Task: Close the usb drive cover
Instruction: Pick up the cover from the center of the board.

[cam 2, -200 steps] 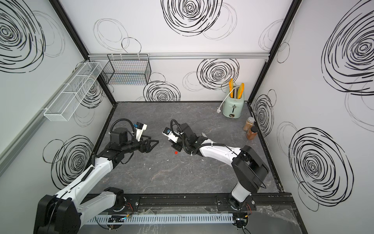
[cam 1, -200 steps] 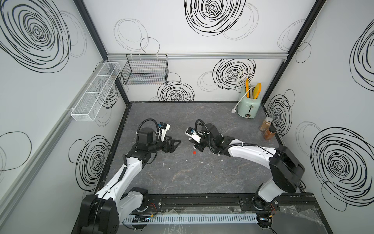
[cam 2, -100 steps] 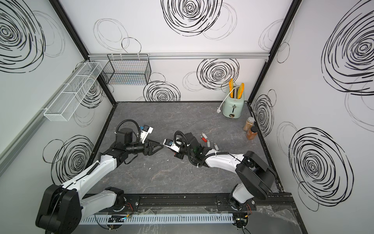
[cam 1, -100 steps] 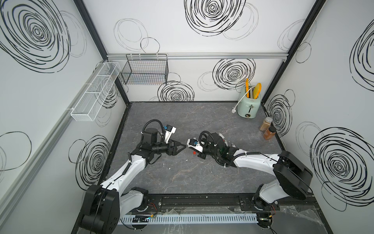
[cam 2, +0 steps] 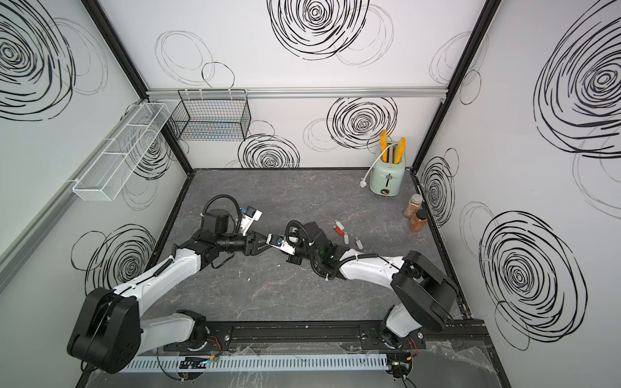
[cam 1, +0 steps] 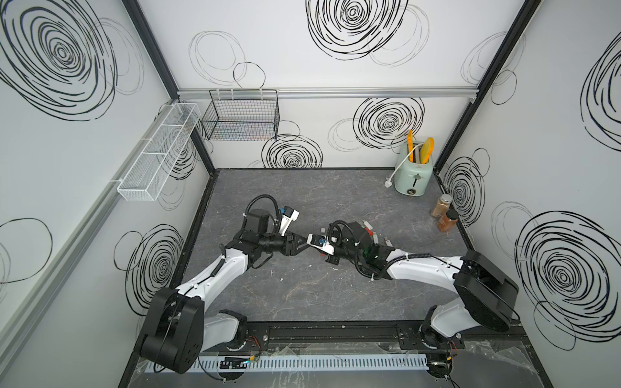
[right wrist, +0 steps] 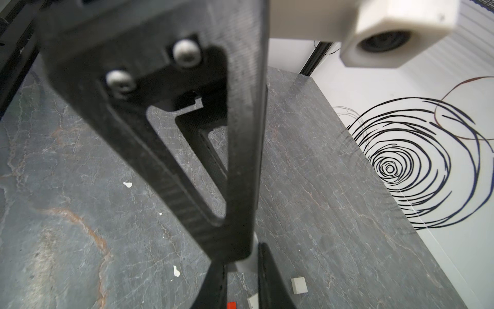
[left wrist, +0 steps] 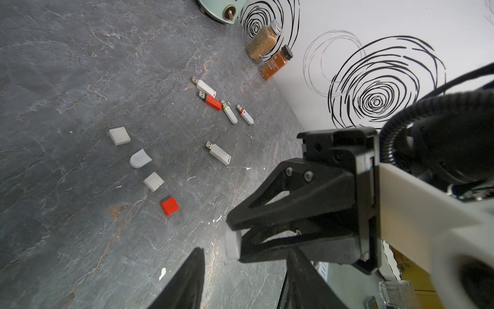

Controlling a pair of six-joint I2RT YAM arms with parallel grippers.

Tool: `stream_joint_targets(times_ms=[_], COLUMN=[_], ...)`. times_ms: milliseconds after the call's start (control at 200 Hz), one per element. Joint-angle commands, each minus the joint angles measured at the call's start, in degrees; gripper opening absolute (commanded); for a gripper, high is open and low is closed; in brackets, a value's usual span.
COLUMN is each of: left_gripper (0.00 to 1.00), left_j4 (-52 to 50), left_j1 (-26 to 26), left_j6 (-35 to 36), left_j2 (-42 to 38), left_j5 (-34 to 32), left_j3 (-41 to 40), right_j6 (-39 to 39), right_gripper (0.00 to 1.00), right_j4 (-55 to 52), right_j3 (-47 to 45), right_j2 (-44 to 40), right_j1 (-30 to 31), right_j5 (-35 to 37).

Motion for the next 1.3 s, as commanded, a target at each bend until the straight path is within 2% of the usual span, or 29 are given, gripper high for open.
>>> stream_joint_targets(times_ms=[0,180,620,635,755,810,910,1081,1206,1296], left_gripper=[0.49,0.42,0.05,0.0,0.0,0.0,0.0,0.0,0.0,0.0], left_j4=[0.28,-0.29,-0.21,-0.25,-0.38,-0.35,-0.78,-3.66,-6.36,-6.94], left_j1=[-0.5,-1.25,-1.39,-1.41,-1.11,-0.76,0.14,1.99,2.54,2.65], left_j6=[-0.14,-0.08,-0.31,-0.32,-0.31,-0.34,-0.22,0.47,2.24,2.8], left_j2=[1.04,2.13,2.22,2.21,1.96,1.9,2.06,2.98,4.06,3.85], left_j5=[1.18,1.28,1.19,1.19,1.1,1.26,1.71,2.31,2.16,2.33], left_j3=[1.71,2.33,2.08,2.09,1.99,1.87,2.03,3.43,4.53,4.38], right_j6=[-1.54,-1.48,-1.61,-1.59,-1.53,-1.21,1.25,10.48,17.37,21.38], right_gripper=[0.08,0.08,0.08,0.08,0.11,0.18,0.38,0.64,0.74,0.75], right_j4=[1.13,1.35,0.93,0.91,0.28,-0.57,-2.66,-7.41,-13.89,-20.08], right_j3=[1.19,1.86,2.82,2.9,2.75,2.66,1.94,-1.56,-1.81,-0.48], right_j2=[0.21,0.79,1.57,1.6,1.53,1.18,-0.32,-5.41,-8.02,-8.41], right_j1=[0.9,1.25,1.4,1.36,1.41,1.43,0.96,-2.59,-6.2,-8.86], right_j5=[-0.28,-0.13,-0.88,-0.88,-0.42,0.37,2.27,3.17,4.8,6.8])
